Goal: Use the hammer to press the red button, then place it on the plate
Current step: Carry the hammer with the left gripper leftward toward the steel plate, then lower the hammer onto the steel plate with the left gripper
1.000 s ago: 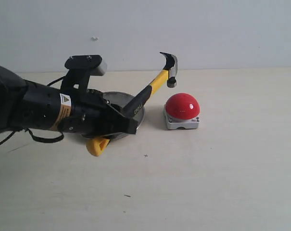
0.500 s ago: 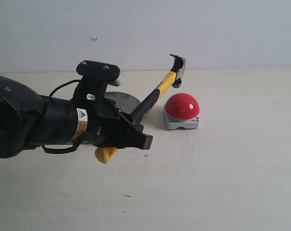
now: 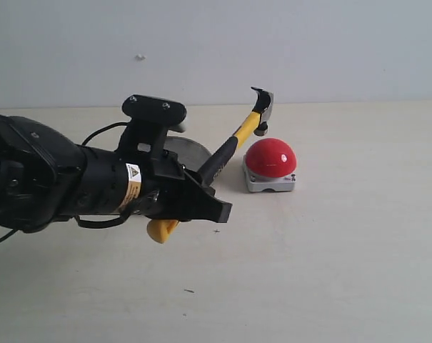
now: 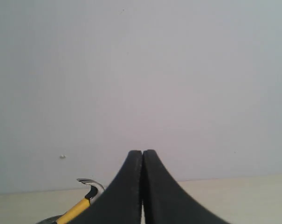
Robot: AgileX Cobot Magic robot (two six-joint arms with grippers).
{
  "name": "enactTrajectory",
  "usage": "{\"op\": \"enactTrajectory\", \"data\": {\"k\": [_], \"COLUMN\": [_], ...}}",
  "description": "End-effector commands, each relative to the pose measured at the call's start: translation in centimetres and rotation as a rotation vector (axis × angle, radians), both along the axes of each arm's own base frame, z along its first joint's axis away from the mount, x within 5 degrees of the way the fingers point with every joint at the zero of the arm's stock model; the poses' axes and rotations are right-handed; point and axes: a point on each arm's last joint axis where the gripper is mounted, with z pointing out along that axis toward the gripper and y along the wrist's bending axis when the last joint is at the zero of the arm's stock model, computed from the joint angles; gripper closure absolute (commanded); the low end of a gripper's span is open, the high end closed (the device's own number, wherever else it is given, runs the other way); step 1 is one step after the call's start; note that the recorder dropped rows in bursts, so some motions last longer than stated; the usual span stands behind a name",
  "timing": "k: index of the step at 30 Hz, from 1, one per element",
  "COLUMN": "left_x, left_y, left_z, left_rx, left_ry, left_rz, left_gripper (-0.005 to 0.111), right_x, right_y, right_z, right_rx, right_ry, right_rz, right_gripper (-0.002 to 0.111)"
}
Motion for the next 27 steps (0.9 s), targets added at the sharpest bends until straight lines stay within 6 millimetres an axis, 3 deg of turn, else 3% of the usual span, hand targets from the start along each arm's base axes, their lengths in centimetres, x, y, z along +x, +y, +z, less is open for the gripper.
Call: {"op": "enactTrajectory", "data": {"k": [1,6,9,13,17,20,24,27], "left_x": [1.2,1.5,1.5,1.5,1.4,1.4,1.6,1.6], "left_y": [-0.6,-1.5,-1.6,-1.5,-2.1,-2.2,-1.8,-1.0], "left_z": [2.2,4.7,4.3,1.2,-3.1,-4.3,-2.1,1.3], "left_rx": [-0.038,-0.113,-0.104,-0.044,0.023,0.045,0.017,-0.027], "left_ry": [-0.076,-0.109,-0.1,-0.032,0.086,0.111,0.043,-0.06], "left_rz": [0.043,0.001,0.001,0.006,-0.034,-0.034,-0.005,0.045], "left_gripper": [0.107,0.107,0.107,0.107,0.107,0.107,0.107,0.107], "right_x": [-0.1,-0.2,-0.2,-0.2,-0.2,-0.2,-0.2,-0.1], "right_y": [0.0,0.0,0.0,0.0,0.0,0.0,0.0,0.0], "right_z": [0.2,0.2,0.2,0.3,0.3,0.3,0.3,0.2], "right_rx": [0.005,0.005,0.005,0.024,0.024,0.024,0.024,0.027], "right_ry": [-0.034,-0.039,-0.039,-0.038,-0.038,-0.038,-0.038,-0.036], "right_rz": [-0.005,-0.005,-0.005,-0.001,-0.001,-0.001,-0.001,-0.001], "right_gripper": [0.108,0.108,0.108,0.108,0.108,0.108,0.108,0.108]}}
